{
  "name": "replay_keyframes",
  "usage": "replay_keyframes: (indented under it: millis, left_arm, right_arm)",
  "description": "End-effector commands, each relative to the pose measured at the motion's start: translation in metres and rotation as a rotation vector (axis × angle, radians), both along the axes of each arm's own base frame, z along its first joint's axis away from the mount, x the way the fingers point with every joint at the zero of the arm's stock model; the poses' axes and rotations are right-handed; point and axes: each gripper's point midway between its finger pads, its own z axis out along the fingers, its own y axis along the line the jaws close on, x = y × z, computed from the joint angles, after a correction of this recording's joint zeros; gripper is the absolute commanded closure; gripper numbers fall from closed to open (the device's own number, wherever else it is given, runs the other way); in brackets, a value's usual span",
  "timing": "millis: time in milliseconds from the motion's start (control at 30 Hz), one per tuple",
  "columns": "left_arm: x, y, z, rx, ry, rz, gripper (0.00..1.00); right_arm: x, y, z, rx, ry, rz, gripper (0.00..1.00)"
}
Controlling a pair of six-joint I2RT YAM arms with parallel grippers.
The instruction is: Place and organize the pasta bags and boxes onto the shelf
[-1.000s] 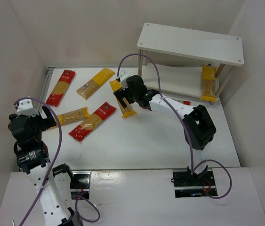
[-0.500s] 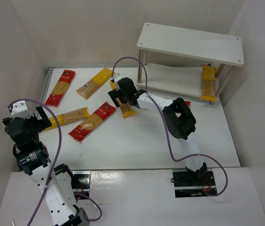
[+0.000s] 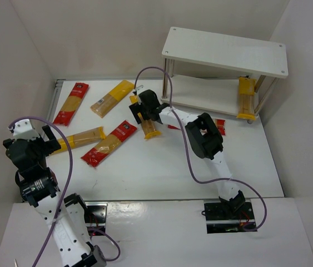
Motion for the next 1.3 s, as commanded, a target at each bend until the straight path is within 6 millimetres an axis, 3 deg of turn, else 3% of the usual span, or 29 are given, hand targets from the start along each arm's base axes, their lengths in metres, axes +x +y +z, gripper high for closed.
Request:
replay_keyframes:
  millis: [0,233,467,567,667,733,767,800,833,867,900,967,1100,1267]
  left_arm:
    - [0.001,0.003,0.008,0.0,-0.046,0.019,0.0]
    - [0.001,0.003,0.008,0.0,-0.046,0.019,0.0]
    - [0.001,0.003,0.008,0.0,-0.046,0.019,0.0]
    - [0.001,0.003,0.008,0.0,-0.046,0.019,0.0]
    - [0.001,0.003,0.008,0.0,-0.046,0.019,0.0]
    - [0.001,0.003,0.008,0.0,-0.046,0.019,0.0]
    - [0.001,0.003,0.008,0.0,-0.046,0.019,0.0]
    - [0.002,0.001,0.008,-0.002,-0.047,0.01,0.0]
    - [0.002,0.001,0.008,-0.002,-0.047,0.01,0.0]
    - [0.002,0.001,0.008,-0.002,-0.047,0.01,0.0]
    - [0.002,0.001,0.008,-0.002,-0.047,0.01,0.0]
    - [0.002,0.001,0.008,-0.002,-0.047,0.01,0.0]
    - [0.003,0.0,0.008,-0.004,-0.048,0.001,0.0]
    - [0.001,-0.001,0.01,0.01,-0.051,-0.001,0.0]
  right_arm:
    - [0.02,-0.008,0.007,0.02,-0.018,-0.073,0.0]
    - [0.024,-0.008,-0.006,-0.007,0.037,-0.067,0.0]
    - [0.013,-0.009,-0.028,-0.063,0.144,-0.046,0.0]
    - [0.011,-0.017,-0.039,-0.092,0.158,-0.077,0.23]
    - [0.002,-0.013,-0.038,-0.104,0.184,-0.059,1.0]
    - [-0.009,-0.008,-0.04,-0.165,0.175,-0.033,1.0]
    - [-0.025,-0.003,-0.046,-0.21,0.18,0.001,1.0]
    - [-0.028,0.002,-0.041,-0.203,0.157,0.019,1.0]
    - [-0.03,0.008,-0.013,-0.173,0.11,0.035,1.0]
    - [-0.044,0.005,-0.018,-0.183,0.12,0.047,1.0]
    - [-0.047,0.013,-0.005,-0.183,0.071,0.073,1.0]
    - [-0.055,0.012,0.022,-0.167,0.035,0.073,1.0]
    - [-0.059,0.004,0.053,-0.164,-0.022,0.052,1.0]
    - [-0.063,-0.018,0.067,-0.211,-0.089,-0.021,1.0]
